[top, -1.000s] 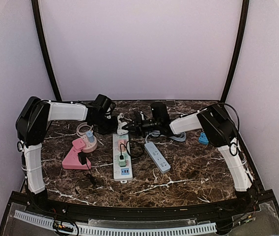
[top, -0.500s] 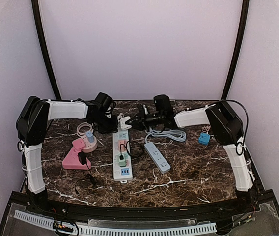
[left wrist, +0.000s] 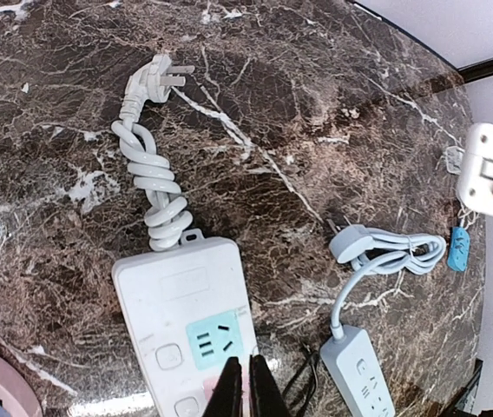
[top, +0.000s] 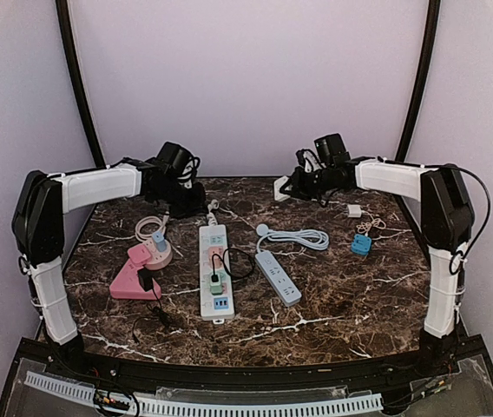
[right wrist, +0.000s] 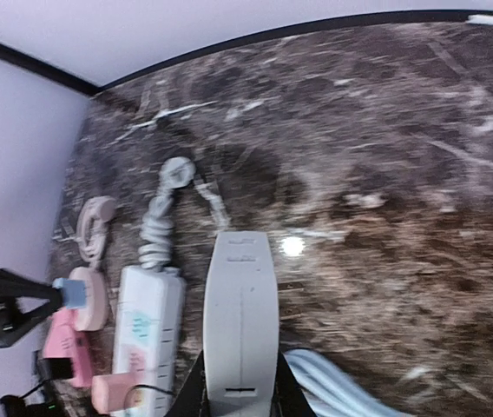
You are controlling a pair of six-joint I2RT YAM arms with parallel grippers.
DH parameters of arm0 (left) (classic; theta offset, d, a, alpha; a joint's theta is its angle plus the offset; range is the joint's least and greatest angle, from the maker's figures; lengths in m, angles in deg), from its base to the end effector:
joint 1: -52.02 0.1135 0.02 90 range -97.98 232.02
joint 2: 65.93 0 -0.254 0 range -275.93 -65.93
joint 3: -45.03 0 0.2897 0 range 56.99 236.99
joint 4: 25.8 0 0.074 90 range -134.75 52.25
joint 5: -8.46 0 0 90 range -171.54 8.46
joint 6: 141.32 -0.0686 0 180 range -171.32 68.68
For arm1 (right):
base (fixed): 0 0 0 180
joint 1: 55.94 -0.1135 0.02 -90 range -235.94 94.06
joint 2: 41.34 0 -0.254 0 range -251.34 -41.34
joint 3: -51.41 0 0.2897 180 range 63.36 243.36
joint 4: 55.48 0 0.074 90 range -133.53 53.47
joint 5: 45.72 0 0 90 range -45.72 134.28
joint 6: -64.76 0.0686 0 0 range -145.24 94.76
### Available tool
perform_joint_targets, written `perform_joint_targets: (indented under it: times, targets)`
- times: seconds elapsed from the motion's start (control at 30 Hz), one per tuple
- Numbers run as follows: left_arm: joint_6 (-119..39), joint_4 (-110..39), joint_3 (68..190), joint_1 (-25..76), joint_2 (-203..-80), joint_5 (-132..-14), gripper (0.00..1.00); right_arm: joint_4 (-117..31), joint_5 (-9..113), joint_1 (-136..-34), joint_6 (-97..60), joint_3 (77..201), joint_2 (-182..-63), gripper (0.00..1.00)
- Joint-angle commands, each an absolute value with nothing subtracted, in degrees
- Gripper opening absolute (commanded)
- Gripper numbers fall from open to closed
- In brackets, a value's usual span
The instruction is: Pull the plug off the socket
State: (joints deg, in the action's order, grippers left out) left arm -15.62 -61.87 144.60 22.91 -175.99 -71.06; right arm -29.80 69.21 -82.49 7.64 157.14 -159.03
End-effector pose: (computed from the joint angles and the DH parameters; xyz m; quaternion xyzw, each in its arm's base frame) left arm 0.4214 -0.2489 0.1966 -0.0194 0.9255 -0.2691 0.2657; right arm 0.4606 0.2625 0.1952 -0.0467 0.8802 0.3818 0.2781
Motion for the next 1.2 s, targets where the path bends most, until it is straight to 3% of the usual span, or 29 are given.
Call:
perform_joint_targets:
  times: [0.0,0.4,0.8,1.17]
  targets:
    - [-16.1,-65.0,139.6,22.8,-169.0,-69.7,0.05,-16.8,50.0,-80.8,-5.9,157.5,-156.7,0.0]
    - [-14.2,-63.7,126.2,20.7,-160.7,-72.2,0.05,-11.1,29.9,-79.6,-15.2,159.3,-160.2,0.0]
    - [-13.1,-61.9,124.5,19.3,-160.8,-70.7,0.05,-8.5,26.3,-79.5,-17.6,163.2,-166.1,0.01]
    - [-13.0,-61.0,124.6,18.9,-161.8,-70.4,0.05,-5.9,28.4,-79.7,-17.2,166.3,-168.0,0.23]
